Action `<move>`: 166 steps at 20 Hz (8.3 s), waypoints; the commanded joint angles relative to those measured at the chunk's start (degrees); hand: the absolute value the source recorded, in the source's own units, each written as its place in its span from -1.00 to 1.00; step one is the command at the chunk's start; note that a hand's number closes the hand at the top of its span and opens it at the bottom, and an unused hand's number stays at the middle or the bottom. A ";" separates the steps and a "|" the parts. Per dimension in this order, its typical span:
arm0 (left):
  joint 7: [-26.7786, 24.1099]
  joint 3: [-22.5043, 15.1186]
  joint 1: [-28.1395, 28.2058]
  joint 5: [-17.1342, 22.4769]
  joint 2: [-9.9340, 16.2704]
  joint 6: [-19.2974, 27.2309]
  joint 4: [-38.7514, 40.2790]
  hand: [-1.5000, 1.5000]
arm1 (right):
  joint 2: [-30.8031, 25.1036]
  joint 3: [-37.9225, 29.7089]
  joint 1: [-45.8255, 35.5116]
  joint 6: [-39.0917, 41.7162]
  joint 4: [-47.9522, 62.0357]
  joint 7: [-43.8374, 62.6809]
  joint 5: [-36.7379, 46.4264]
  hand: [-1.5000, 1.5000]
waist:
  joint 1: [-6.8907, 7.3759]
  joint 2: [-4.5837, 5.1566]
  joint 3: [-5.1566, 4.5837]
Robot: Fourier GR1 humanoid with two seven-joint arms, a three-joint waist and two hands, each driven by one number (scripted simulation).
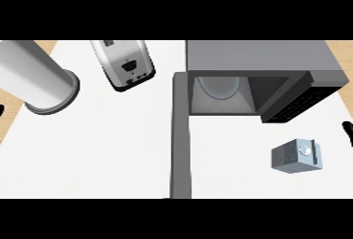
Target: Pick up the milk, place it into the microwave and close the microwave
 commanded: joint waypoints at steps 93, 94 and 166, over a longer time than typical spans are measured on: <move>8.01 25.12 7.38 17.59 -3.27 -22.39 -1.39 -1.00 | 6.92 4.17 -25.56 -11.89 68.71 -44.38 12.91 1.00 | -0.47 -0.17 -0.07; 8.96 25.84 7.57 18.48 -2.83 -21.23 -3.00 -1.00 | 6.93 6.58 -24.55 -14.91 67.56 -44.11 12.46 1.00 | -0.19 -0.11 -0.04; 3.45 14.93 -3.68 9.05 -0.90 -34.65 13.47 -1.00 | -6.42 -10.25 -74.51 -40.36 126.33 -46.59 26.75 -1.00 | 5.22 2.79 0.28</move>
